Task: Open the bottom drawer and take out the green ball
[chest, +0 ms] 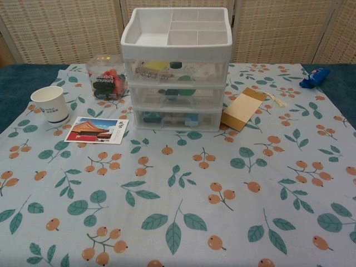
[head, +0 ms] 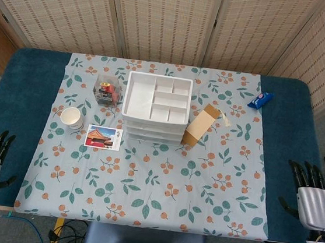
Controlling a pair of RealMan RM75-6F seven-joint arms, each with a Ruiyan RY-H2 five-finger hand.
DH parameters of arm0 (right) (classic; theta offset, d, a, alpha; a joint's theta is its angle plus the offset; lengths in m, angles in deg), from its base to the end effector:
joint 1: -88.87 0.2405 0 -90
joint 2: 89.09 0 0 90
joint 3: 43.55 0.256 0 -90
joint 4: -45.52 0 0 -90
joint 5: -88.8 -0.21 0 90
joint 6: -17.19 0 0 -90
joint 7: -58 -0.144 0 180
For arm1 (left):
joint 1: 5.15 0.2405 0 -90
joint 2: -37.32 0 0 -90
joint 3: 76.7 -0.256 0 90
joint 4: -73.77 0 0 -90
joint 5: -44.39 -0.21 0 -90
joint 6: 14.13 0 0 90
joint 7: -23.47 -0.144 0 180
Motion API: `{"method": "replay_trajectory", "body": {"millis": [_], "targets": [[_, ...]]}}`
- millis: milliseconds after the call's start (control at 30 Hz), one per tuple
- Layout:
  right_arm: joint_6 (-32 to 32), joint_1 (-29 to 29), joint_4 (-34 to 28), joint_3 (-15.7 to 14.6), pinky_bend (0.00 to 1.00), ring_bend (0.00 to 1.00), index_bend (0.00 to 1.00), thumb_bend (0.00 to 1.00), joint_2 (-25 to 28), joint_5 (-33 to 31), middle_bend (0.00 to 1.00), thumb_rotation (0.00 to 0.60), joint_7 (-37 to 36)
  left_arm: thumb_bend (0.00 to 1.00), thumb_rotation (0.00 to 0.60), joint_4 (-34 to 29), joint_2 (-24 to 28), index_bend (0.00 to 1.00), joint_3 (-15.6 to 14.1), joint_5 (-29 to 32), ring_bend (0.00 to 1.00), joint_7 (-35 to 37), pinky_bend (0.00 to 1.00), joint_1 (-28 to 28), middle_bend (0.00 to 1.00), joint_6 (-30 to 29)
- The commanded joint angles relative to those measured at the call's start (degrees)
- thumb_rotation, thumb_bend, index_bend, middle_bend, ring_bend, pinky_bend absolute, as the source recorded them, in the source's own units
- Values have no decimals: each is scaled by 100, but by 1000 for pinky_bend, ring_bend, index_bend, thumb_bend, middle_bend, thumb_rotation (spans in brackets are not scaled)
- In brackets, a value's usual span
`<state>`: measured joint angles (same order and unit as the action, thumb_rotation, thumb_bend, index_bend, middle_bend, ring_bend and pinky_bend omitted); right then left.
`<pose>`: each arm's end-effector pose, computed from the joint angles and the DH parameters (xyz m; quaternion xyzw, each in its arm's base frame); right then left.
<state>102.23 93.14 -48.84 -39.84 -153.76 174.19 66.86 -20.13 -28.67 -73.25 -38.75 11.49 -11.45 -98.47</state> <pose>-0.3050 -0.1803 0.1552 0.6082 -0.3563 0.3563 0.6133 -0.3043 0.1901 0.1482 -0.6142 -0.3483 -0.3421 0.6199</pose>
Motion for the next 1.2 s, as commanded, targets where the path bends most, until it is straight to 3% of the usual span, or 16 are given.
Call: {"method": "replay_trajectory", "body": {"millis": [33,267,467,700,933,1200], "targets": [[5,3,8,4,0,0,0,246,-8,7,124,600,-8,128,600,-25,4,0,-5,-13,27,0,73,-6,0,5],[13,-2,8,-15,5,0,0,249,-15,45,127,600,-38,128,600,-46,25,0,-32,-86,27,64,73,9,0,-40],[-154,126,-55,-40,71,30,0,249,0,165,174,600,39,128,600,-93,74,0,-37,-114,27,124,73,-1,0,-29],[-523,484,-299,-16,245,185,1,250,-59,430,284,600,-18,127,600,-126,105,0,-36,-126,27,195,73,0,0,-36],[-1356,988,-915,91,462,399,52,266,-149,166,402,600,-870,128,600,-154,139,0,-24,-149,28,242,73,-18,0,-35],[-2449,1656,-1216,305,727,619,104,369,-358,-364,548,600,-1895,127,600,-146,154,0,-31,-131,29,283,73,-30,0,5]]}}
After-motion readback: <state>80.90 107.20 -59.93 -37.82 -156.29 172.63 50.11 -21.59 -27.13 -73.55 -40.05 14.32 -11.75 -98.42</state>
